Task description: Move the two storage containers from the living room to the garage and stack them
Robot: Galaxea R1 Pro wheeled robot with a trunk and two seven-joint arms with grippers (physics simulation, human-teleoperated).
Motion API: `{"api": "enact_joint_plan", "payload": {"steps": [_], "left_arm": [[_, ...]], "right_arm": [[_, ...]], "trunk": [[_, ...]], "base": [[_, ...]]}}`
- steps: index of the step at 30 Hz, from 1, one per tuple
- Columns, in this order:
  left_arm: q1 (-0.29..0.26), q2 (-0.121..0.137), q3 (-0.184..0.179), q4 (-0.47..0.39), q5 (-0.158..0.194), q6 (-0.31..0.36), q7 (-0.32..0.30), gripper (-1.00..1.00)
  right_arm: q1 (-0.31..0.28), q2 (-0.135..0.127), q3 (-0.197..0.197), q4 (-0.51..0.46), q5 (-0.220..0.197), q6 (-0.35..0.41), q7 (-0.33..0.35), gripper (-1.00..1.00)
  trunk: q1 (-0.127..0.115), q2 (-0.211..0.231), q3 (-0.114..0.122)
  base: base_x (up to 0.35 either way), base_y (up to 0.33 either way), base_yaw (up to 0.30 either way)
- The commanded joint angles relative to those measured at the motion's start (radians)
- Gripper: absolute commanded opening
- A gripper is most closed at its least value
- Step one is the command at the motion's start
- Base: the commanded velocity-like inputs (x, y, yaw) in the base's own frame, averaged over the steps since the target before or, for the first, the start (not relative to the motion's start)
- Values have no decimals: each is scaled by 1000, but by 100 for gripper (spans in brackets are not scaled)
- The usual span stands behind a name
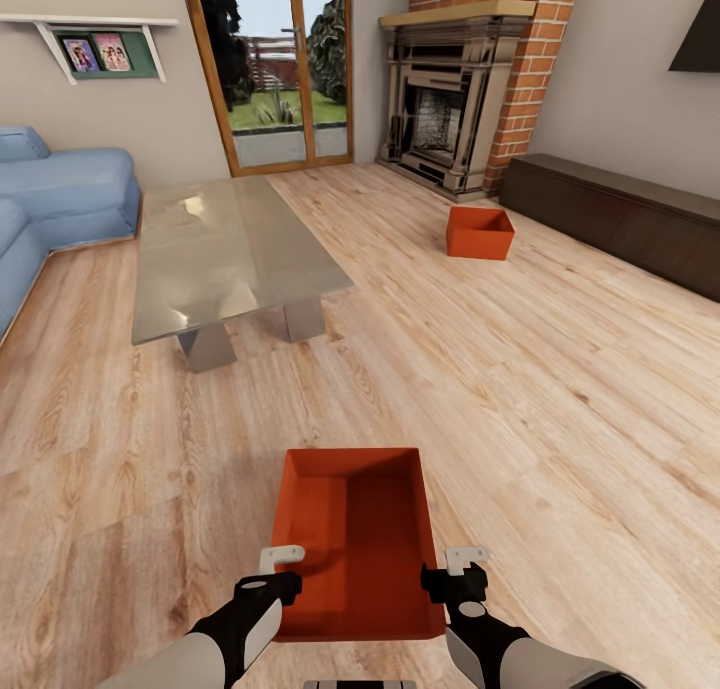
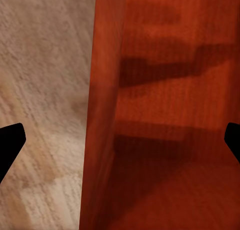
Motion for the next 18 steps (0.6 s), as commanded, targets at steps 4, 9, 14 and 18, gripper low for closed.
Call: {"api": "enact_joint_plan", "payload": {"steps": [4, 9, 14, 18], "left_arm": [[0, 0, -9, -2, 10, 6, 6, 100], [0, 0, -9, -2, 11, 6, 6, 100], [0, 0, -9, -2, 11, 6, 6, 100], [0, 0, -9, -4, 11, 6, 6, 100]], "right_arm": [[-1, 0, 9, 1, -10, -4, -2, 100], [-1, 0, 9, 1, -10, -4, -2, 100], [-1, 0, 9, 1, -10, -4, -2, 100], [-1, 0, 9, 1, -10, -4, -2, 100]], "trunk": [[0, 0, -1], [0, 0, -1], [0, 0, -1], [0, 0, -1]], "base": [[0, 0, 0], [0, 0, 0], [0, 0, 0], [0, 47, 0]]}}
